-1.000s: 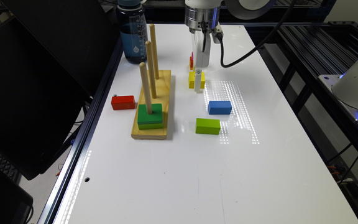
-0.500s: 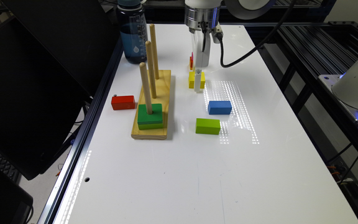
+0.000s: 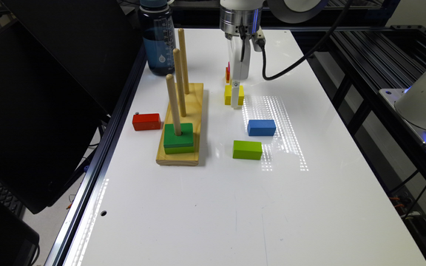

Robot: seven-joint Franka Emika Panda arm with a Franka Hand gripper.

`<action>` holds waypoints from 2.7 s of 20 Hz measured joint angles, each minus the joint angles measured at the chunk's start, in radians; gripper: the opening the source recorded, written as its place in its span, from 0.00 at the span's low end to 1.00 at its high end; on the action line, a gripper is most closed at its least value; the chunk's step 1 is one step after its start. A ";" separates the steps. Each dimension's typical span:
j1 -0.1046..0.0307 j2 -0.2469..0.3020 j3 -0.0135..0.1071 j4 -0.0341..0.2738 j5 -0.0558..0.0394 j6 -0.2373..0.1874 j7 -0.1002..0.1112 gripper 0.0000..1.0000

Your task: Pick up yellow block.

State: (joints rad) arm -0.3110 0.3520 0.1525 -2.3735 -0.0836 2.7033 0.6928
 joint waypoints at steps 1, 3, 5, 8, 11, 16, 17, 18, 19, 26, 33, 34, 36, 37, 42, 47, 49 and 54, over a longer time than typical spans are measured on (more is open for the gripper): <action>0.000 0.000 0.000 0.000 0.0000 0.000 0.000 1.00; 0.000 0.000 0.000 0.000 0.0000 0.000 0.000 1.00; 0.000 0.000 0.000 0.000 0.0000 0.000 0.000 1.00; 0.000 0.000 0.000 0.000 0.0000 0.000 0.000 1.00; 0.000 0.000 0.000 0.000 0.0000 0.000 0.000 1.00; 0.000 0.000 0.000 0.000 0.0000 0.000 0.000 1.00; 0.000 0.000 0.000 0.000 0.0000 0.000 0.000 1.00; 0.000 0.000 0.000 0.000 0.0000 0.000 0.000 1.00; 0.000 0.000 0.000 0.000 0.0000 0.000 0.000 1.00; 0.000 0.000 0.000 0.000 0.0000 0.000 0.000 0.00; 0.000 0.000 0.000 0.000 0.0000 0.000 0.000 0.00; 0.000 0.000 0.000 0.000 0.0000 0.000 0.000 0.00; 0.000 0.000 0.000 0.000 0.0000 0.000 0.000 0.00; 0.000 0.000 0.000 0.000 0.0000 0.000 0.000 0.00; 0.000 -0.005 0.000 0.000 0.0000 -0.001 0.000 0.00; 0.000 -0.016 0.001 -0.001 0.0000 -0.005 0.000 0.00; 0.000 -0.030 0.001 -0.003 0.0003 -0.015 0.000 0.00; 0.000 -0.051 0.003 -0.006 0.0011 -0.029 0.000 0.00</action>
State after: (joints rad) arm -0.3112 0.3007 0.1555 -2.3792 -0.0825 2.6741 0.6927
